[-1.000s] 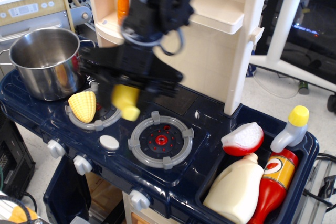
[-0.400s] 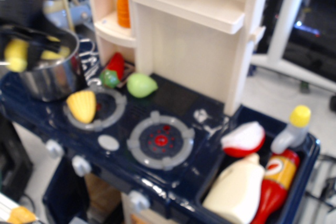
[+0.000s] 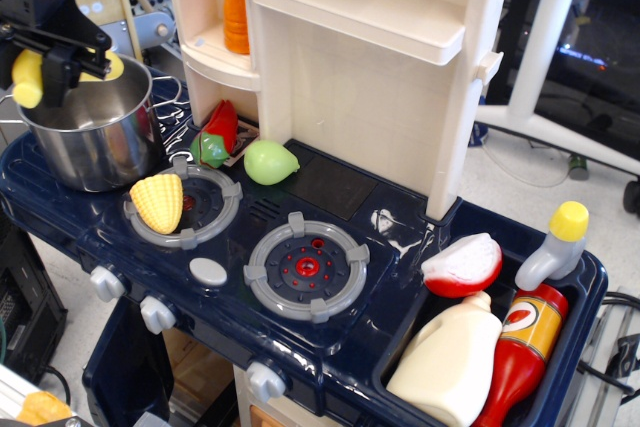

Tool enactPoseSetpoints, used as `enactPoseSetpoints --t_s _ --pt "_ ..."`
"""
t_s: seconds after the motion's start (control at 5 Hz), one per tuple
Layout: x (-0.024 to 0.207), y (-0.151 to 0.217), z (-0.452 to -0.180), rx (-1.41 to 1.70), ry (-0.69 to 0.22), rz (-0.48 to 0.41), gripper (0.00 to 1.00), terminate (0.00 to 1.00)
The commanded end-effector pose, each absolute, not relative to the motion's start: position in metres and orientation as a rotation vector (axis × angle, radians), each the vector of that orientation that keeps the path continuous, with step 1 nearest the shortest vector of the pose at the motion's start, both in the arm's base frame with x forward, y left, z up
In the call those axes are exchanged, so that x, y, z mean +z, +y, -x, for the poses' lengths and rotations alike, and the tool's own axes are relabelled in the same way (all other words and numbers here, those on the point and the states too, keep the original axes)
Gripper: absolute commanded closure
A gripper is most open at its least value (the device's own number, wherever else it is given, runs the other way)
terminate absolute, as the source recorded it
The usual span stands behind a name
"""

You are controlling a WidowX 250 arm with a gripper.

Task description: Put banana in pot or pan

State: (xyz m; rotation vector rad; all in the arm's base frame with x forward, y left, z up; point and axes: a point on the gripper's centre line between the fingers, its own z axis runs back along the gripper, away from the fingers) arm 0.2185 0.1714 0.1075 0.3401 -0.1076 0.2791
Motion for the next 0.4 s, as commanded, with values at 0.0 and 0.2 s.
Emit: enactPoseSetpoints --t_s 0.0,0.2 --pt "0.116 0.1756 -0.2342 0.269 -0.184 -0.327 0.0 0.0" --pt "0.116 0.1756 -0.2342 0.269 -0.184 -0.327 0.0 1.0"
